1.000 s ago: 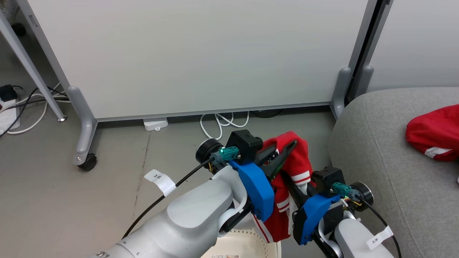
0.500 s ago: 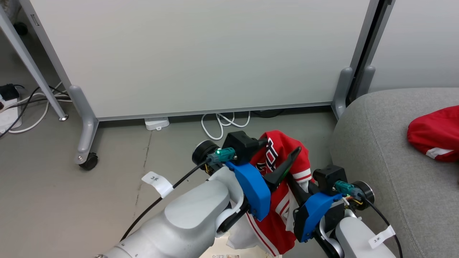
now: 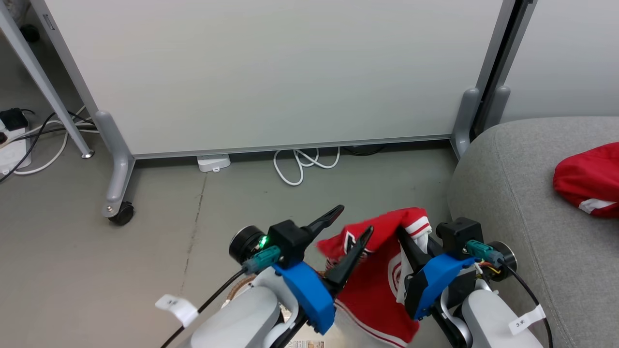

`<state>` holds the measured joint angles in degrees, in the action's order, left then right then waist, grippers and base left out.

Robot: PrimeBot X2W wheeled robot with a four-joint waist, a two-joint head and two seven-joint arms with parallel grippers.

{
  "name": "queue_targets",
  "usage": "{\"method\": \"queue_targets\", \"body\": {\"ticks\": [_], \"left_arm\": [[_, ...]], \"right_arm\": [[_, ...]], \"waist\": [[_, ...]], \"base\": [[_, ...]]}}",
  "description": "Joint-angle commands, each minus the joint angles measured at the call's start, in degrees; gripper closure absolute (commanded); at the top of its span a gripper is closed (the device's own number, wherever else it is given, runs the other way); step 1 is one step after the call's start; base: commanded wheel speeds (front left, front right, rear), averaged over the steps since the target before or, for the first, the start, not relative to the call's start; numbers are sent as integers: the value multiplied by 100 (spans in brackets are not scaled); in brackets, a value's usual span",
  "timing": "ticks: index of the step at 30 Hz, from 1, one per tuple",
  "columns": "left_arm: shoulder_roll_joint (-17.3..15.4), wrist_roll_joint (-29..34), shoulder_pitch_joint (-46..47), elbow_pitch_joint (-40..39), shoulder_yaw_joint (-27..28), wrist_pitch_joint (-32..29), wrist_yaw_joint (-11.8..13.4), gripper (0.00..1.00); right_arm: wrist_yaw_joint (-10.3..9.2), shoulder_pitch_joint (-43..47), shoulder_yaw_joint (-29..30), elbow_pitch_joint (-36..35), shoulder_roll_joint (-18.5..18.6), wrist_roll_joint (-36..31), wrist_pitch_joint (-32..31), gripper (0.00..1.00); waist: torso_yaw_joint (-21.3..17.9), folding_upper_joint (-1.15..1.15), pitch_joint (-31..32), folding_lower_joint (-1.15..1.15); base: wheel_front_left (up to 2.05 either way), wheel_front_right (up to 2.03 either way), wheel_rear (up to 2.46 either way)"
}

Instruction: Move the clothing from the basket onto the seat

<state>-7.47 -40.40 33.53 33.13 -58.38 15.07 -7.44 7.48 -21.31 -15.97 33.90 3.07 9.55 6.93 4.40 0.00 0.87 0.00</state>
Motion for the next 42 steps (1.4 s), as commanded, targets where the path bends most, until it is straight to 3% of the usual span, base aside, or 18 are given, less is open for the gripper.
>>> {"method": "queue_targets", "body": {"ticks": [1,13,22,35,42], "left_arm": [[-69,149,-189,-142,147,13,-5,0],[-491,1354,-1695,-1166,1529,14,122,0],[-432,1985,-2446,-1479,2363,14,115,0],[-238,2283,-2737,-1499,2763,14,-9,0],[-230,2228,-2734,-1542,2819,14,-3,0]], "right_arm": [[3,85,34,-52,-14,-36,34,100],[3,191,115,-186,-20,-26,34,100],[3,295,201,-237,-21,-59,47,100],[3,352,300,-345,-22,-62,11,100],[3,319,253,-440,-20,-43,-11,100]], "waist": [[1,0,-7,0],[-37,0,-58,0],[-7,0,-28,0],[-50,0,1,0],[-415,0,-45,0]], "base": [[0,0,0],[0,0,0],[0,0,0],[0,0,0],[0,0,0]]}}
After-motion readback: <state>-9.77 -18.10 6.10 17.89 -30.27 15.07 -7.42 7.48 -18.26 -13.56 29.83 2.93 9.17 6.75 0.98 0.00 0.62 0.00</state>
